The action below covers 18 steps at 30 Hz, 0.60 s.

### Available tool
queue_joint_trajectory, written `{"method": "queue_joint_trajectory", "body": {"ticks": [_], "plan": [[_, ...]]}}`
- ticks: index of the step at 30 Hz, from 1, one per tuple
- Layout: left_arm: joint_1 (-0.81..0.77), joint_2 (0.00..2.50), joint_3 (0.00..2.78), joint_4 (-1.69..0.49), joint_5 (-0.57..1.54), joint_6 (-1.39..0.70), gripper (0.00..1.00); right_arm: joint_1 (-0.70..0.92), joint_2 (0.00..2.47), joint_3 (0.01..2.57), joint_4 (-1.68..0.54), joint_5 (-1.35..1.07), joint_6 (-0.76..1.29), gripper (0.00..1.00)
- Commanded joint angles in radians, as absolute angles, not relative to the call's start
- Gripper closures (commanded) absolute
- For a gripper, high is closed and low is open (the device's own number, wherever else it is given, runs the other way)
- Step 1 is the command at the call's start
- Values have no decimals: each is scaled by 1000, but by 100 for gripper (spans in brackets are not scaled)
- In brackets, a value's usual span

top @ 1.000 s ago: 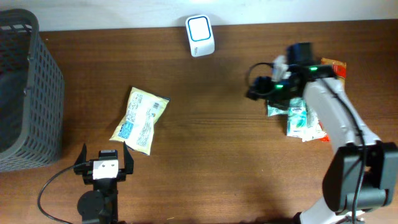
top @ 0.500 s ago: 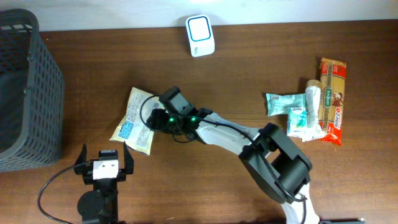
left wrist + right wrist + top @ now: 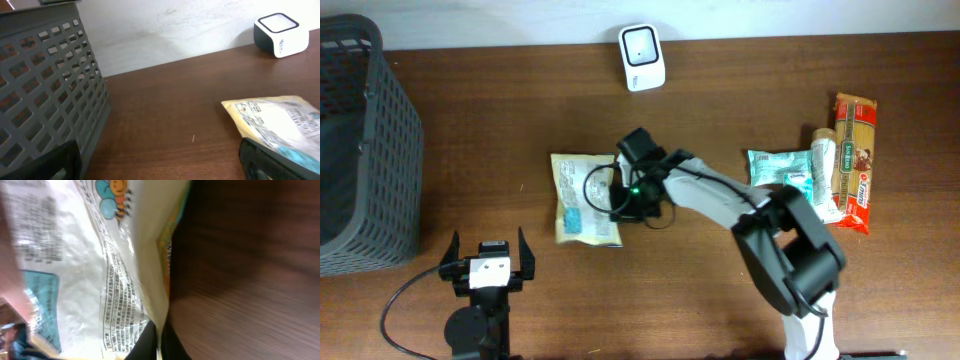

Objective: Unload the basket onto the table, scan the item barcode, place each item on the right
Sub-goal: 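Reach the right gripper to the cream snack bag and grasp it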

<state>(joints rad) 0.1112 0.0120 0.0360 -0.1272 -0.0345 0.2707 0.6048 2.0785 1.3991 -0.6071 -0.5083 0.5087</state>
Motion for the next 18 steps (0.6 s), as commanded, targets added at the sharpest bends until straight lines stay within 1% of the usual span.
{"method": "queue_joint_trajectory", "body": {"ticks": [1,2,3,4,5,6,7,8,9,10,11,14,17,18], "plan": [[116,8,32,-128,-38,286,1,521,1994,1406,-731,-368,218,94],[116,8,32,-128,-38,286,1,484,1994,1444,-820,-354,160,80],[116,8,32,-128,-38,286,1,456,1994,1493,-896,-354,128,72],[116,8,32,-128,-38,286,1,442,1994,1540,-952,-354,119,70],[116,8,32,-128,-38,286,1,442,1994,1647,-1052,-358,116,70],[116,8,32,-128,-38,286,1,454,1994,1692,-1091,-358,116,70],[116,8,32,-128,-38,286,1,513,1994,1760,-1141,-358,140,71],[116,8,32,-128,-38,286,1,564,1999,1756,-1140,-357,211,75],[116,8,32,-128,-38,286,1,598,2005,1749,-1134,-348,258,85],[116,8,32,-128,-38,286,1,647,2018,1726,-1092,-300,352,94],[116,8,32,-128,-38,286,1,686,2029,1696,-1029,-271,410,96],[116,8,32,-128,-38,286,1,761,2087,1637,-891,-218,555,96],[116,8,32,-128,-38,286,1,793,2171,1612,-836,-224,643,95],[116,8,32,-128,-38,286,1,801,2201,1612,-831,-263,645,89]]}}
